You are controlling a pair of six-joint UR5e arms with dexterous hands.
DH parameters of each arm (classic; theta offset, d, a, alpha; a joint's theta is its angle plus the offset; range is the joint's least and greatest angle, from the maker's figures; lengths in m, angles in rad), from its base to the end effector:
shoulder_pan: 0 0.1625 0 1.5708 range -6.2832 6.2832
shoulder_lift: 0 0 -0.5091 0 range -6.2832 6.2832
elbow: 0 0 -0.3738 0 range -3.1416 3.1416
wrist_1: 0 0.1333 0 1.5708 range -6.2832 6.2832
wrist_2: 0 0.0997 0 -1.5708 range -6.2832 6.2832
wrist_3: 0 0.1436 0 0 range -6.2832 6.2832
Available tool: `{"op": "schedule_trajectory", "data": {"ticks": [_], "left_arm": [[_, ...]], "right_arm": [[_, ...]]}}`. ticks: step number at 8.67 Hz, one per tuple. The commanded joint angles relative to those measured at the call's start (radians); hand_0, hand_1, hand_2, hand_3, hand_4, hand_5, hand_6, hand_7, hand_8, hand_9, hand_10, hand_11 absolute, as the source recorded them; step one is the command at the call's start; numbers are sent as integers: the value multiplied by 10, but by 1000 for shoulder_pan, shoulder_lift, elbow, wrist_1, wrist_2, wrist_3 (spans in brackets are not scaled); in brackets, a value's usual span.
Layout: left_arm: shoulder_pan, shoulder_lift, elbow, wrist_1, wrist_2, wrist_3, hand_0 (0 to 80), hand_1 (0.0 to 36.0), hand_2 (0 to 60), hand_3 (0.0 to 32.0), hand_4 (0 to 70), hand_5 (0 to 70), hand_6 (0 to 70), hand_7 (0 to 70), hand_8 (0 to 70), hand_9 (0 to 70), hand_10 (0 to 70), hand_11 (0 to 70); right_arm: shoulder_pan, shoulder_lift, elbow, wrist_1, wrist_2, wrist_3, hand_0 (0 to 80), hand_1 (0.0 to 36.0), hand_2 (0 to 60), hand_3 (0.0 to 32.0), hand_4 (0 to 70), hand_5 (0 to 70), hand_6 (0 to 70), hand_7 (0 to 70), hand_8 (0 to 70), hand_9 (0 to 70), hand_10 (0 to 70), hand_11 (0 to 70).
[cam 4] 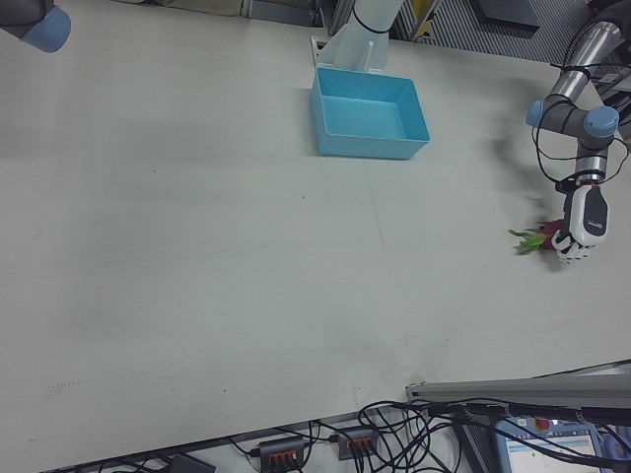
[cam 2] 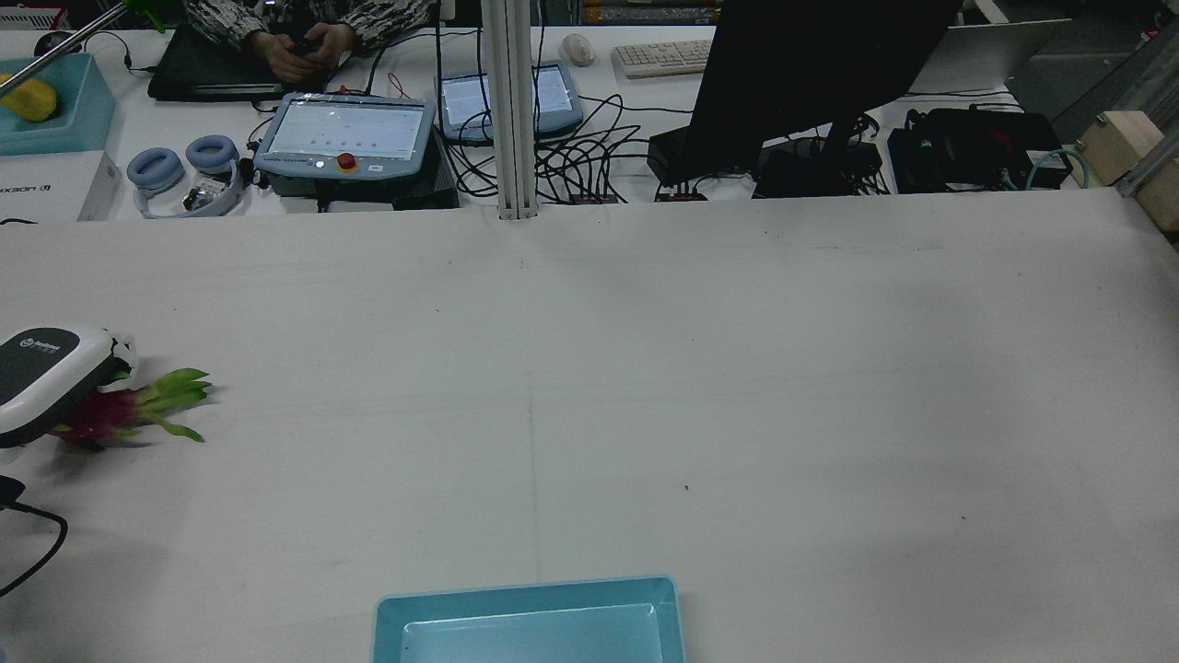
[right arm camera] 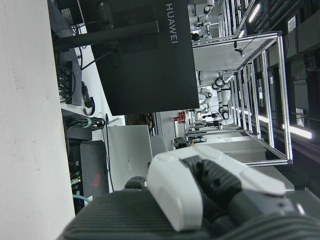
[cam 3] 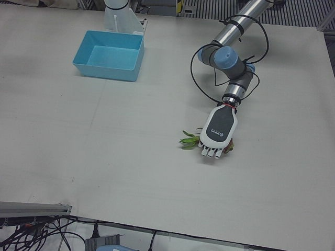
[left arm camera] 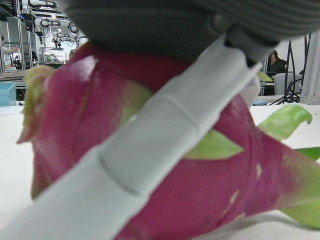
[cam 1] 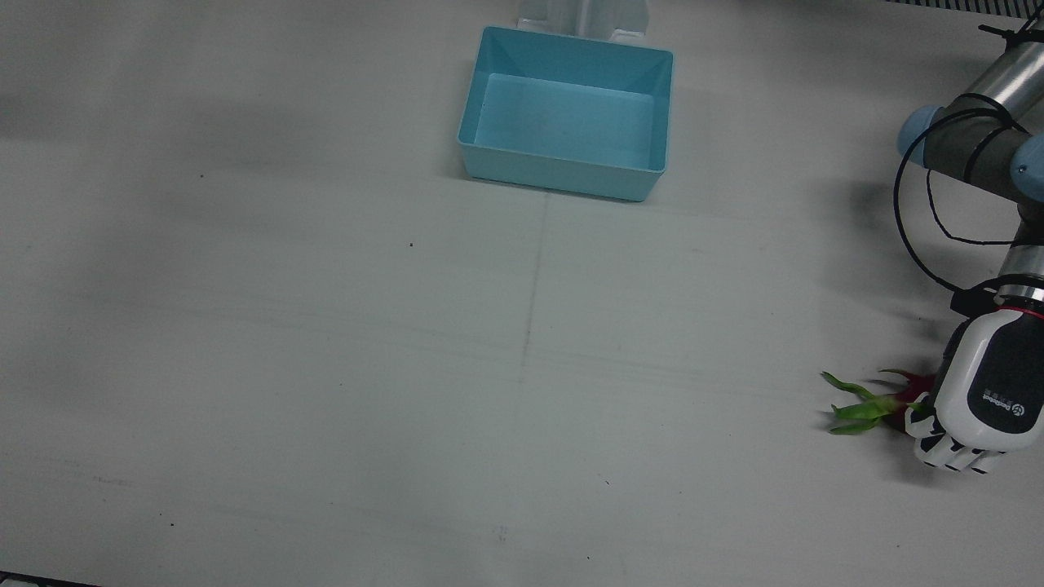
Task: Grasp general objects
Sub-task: 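Close the left hand's fingers around the dragon fruit and lift it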
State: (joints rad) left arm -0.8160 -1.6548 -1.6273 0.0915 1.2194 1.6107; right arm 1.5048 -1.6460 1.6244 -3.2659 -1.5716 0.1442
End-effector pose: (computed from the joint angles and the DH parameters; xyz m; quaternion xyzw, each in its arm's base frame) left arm 0.2454 -0.5276 0.7104 0.4056 0.5987 -0.3741 0.5806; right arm 0.1024 -0.4708 0.7978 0.0689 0.6500 -0.7562 0.0293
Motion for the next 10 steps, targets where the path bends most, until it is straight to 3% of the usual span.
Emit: {"op": "schedule_trajectory", "data": {"ticks": [1,3,5,7,9,10], "left_arm": [[0,1,-3,-21,2,-3,800,360,600,0,613,700,700,700,700,700,700,700],[0,4,-22,-32,20,-17,800,360,600,0,700,700,700,700,700,700,700,700],[-5,6,-118,14,115,-96,800,343,600,0,700,700,700,700,700,700,700,700],[-14,-3,-265,124,300,-120,800,346,600,0,700,700,700,700,700,700,700,700],[-9,-3,-362,162,472,-269,800,347,600,0,700,700,700,700,700,700,700,700],[-5,-10,-373,131,573,-358,800,351,600,0,700,700,700,700,700,700,700,700]], "right_arm": [[0,0,0,0,-1,0,0,0,0,0,0,0,0,0,0,0,0,0],[0,-2,0,0,-1,0,0,0,0,0,0,0,0,0,0,0,0,0],[0,0,0,0,1,0,0,0,0,0,0,0,0,0,0,0,0,0],[0,0,0,0,-1,0,0,0,0,0,0,0,0,0,0,0,0,0],[0,0,0,0,-1,0,0,0,0,0,0,0,0,0,0,0,0,0],[0,0,0,0,-1,0,0,0,0,0,0,0,0,0,0,0,0,0]]}}
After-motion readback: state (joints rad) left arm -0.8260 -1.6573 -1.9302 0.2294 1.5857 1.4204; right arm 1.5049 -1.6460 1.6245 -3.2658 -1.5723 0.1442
